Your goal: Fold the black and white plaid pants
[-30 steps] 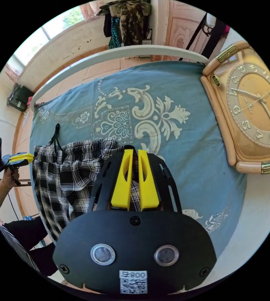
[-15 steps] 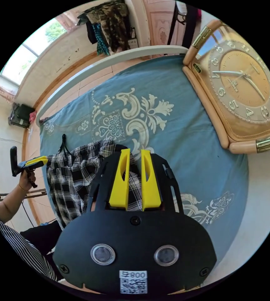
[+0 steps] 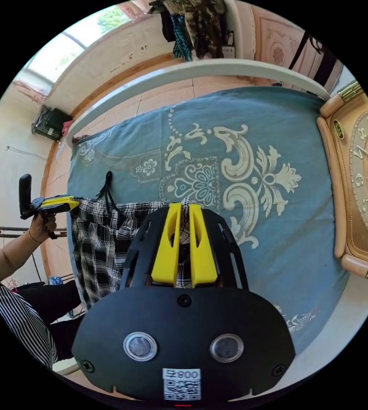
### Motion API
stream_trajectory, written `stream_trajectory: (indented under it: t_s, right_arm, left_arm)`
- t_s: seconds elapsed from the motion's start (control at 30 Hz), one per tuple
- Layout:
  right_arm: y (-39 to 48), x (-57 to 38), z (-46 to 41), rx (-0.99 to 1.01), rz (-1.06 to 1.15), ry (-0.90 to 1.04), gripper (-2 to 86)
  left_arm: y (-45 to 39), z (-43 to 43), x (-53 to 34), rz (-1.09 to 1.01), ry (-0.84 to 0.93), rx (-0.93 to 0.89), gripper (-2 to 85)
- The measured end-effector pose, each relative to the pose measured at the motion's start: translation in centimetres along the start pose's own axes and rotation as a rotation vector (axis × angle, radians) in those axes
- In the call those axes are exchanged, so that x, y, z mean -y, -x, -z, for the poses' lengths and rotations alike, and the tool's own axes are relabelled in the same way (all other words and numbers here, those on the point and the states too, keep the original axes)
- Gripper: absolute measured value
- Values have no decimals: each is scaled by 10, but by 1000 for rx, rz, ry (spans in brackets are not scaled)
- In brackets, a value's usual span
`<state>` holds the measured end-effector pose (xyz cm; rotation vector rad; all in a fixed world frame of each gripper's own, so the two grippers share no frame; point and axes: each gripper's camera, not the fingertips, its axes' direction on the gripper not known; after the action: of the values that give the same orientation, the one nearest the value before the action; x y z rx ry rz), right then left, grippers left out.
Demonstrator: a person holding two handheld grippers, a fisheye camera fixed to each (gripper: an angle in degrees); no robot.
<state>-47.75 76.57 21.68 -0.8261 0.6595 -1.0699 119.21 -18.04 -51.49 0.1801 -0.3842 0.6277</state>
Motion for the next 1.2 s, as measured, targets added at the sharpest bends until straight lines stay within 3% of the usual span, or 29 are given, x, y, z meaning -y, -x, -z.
stream_trajectory:
  t_s: [0.17, 0.33, 0.6, 0.73, 0.9, 1.03, 1.2]
  right_arm:
    - [19, 10, 34, -110, 68, -160, 42]
    - [19, 24, 12, -186, 22, 19, 55]
    - [-7, -96, 118, -157, -218, -238, 22]
    - [-4, -194, 140, -62, -346, -246, 8]
    - [16, -291, 126, -98, -525, -37, 2]
    - [7, -307, 140, -30, -557, -87, 2]
    - [26, -330, 198, -169, -569, -169, 2]
  left_arm:
    - [-28, 16, 3, -98, -87, 39, 30]
    - [-32, -1, 5, -72, -3, 104, 29]
    - [-59, 37, -11, -54, -101, 98, 31]
    - [-112, 18, -13, -247, 49, 32, 23]
    - [-147, -28, -25, -375, 295, 137, 8]
    - [-161, -21, -22, -305, 284, 94, 5]
    - [-223, -16, -16, -449, 277, -18, 13]
